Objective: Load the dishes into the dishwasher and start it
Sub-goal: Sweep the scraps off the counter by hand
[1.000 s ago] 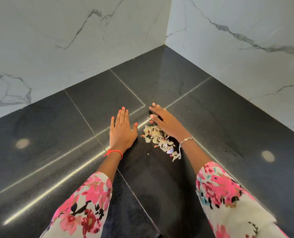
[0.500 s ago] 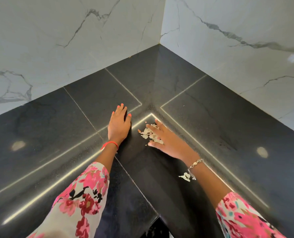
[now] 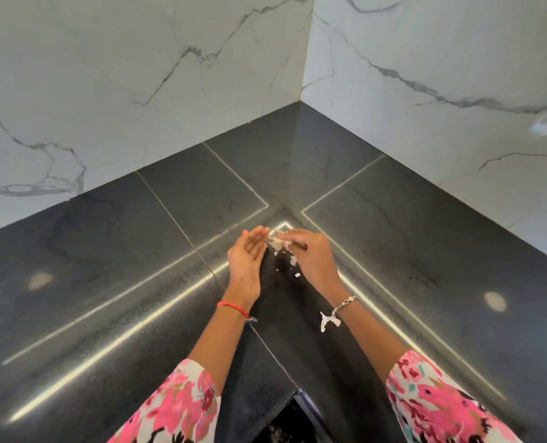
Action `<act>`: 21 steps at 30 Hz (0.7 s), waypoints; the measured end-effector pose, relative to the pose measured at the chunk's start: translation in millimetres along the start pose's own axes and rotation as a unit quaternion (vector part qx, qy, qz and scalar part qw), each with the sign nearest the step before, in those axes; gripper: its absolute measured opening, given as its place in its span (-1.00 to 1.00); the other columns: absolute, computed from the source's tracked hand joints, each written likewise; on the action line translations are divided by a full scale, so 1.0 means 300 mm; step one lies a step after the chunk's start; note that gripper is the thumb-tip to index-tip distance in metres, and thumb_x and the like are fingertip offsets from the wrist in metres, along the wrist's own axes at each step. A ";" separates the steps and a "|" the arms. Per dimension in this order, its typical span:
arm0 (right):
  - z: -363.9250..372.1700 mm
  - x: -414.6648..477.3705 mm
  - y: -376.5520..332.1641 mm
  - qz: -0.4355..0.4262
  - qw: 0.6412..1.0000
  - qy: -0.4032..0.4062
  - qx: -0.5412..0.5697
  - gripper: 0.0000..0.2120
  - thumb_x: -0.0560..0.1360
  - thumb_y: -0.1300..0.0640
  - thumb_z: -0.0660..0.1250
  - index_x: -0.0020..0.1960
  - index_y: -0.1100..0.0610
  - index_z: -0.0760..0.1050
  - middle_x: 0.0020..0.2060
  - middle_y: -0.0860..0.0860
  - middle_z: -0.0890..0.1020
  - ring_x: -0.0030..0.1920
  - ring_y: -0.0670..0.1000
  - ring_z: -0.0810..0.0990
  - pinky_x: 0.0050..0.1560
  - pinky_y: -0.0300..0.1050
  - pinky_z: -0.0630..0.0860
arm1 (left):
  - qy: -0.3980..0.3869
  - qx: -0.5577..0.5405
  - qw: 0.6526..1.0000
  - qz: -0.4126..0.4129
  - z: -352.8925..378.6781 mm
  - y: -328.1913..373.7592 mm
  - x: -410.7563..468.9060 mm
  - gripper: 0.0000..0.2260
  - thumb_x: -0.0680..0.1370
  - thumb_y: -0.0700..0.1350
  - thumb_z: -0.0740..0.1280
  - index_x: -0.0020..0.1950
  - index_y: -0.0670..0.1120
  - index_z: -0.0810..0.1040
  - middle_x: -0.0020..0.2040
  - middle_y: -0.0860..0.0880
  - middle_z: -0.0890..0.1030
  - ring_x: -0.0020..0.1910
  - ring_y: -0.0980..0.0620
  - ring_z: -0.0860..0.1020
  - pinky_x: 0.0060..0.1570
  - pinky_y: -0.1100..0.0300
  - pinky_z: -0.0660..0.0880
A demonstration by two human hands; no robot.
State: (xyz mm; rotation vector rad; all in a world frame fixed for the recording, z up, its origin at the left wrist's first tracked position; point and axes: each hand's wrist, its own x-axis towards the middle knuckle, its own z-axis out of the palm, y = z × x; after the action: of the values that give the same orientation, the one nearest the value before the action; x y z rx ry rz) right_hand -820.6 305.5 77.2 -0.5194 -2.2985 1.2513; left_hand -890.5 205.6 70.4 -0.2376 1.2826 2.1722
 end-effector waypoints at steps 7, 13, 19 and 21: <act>0.033 -0.038 -0.128 -0.019 0.988 -0.145 -0.041 -0.73 0.41 0.47 0.24 0.00 0.29 0.62 0.07 0.14 0.62 0.12 -0.13 0.51 0.18 -0.40 0.28 | -0.061 -0.252 0.948 -0.185 0.034 -0.005 -0.025 -0.62 0.59 -0.06 0.03 -0.05 -0.27 0.56 -0.09 -0.21 0.63 -0.19 -0.14 0.65 -0.02 0.02 0.56; -0.036 -0.061 -0.197 0.038 0.989 -0.140 0.034 -0.63 0.43 0.44 0.11 0.09 0.20 0.58 0.24 0.08 0.52 0.28 -0.08 0.44 0.31 -0.23 0.32 | -0.072 -0.219 0.951 -0.209 0.036 -0.004 -0.053 -0.70 0.60 -0.16 0.06 -0.14 -0.20 0.54 -0.30 -0.12 0.63 -0.33 -0.03 0.64 -0.30 0.18 0.59; -0.113 -0.177 -0.140 0.118 0.992 0.044 0.000 -0.58 0.48 0.44 0.06 0.21 0.18 0.50 0.33 0.05 0.45 0.37 -0.15 0.31 0.33 -0.47 0.16 | -0.070 -0.275 0.926 -0.250 0.002 -0.026 -0.061 -0.74 0.59 -0.19 0.05 -0.23 -0.15 0.43 -0.48 -0.04 0.46 -0.59 0.08 0.43 -0.61 0.36 0.38; -0.087 -0.275 -0.088 0.193 0.977 0.045 -0.073 -0.63 0.59 0.24 0.08 0.39 0.20 0.29 0.46 0.08 0.23 0.48 -0.05 0.12 0.37 -0.41 -0.01 | -0.071 -0.276 0.926 -0.249 -0.022 -0.025 -0.053 -0.74 0.60 -0.18 0.04 -0.25 -0.14 0.41 -0.48 -0.03 0.42 -0.60 0.10 0.39 -0.63 0.36 0.34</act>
State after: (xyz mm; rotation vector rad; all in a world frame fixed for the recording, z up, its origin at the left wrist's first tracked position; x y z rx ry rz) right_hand -741.0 265.8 94.0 -1.0955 -2.2938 1.2001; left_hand -874.4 196.3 68.3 -0.5525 0.4314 1.9969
